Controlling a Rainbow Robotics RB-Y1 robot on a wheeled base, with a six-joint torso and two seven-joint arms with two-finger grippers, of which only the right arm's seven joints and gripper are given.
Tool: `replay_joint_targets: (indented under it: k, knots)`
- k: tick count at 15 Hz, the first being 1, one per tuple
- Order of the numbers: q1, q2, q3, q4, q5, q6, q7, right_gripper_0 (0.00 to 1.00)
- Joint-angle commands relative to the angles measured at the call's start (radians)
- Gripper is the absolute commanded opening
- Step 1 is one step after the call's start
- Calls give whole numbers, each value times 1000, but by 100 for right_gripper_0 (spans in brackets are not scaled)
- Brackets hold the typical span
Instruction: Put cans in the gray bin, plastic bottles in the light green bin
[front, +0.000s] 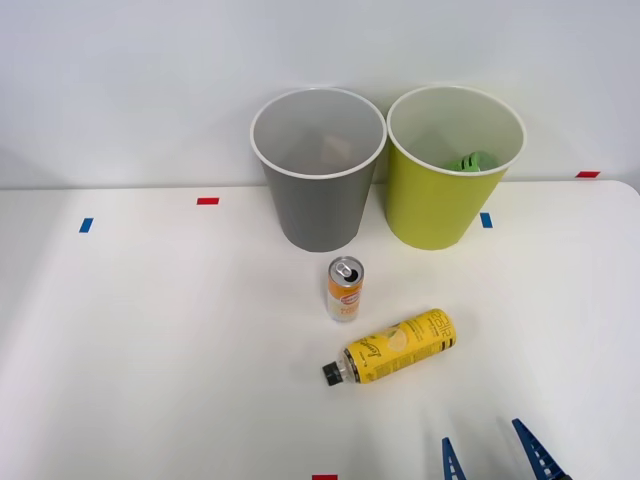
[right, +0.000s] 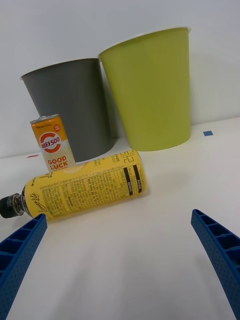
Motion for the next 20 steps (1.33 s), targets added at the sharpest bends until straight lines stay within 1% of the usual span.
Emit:
replay_joint_targets:
  k: [1,7,9,11,13,15,16,17,19,20]
  knots:
    - [0,0,0,0,0,0,0,100]
    - [0,0,0,0,0,0,0,100]
    - [-6,3,3,37,2,12,2,100]
    - [-8,-23,11,9,5,-2,9,100]
    - [-8,-94,3,-80,51,20,15,100]
    - [-2,-201,-2,-221,69,130,15,100]
    - [2,-242,-2,-268,69,170,15,100]
    - [8,-305,-6,-334,71,222,15,100]
    - [6,-405,-6,-405,77,293,5,100]
    - [0,-445,-6,-417,77,310,0,100]
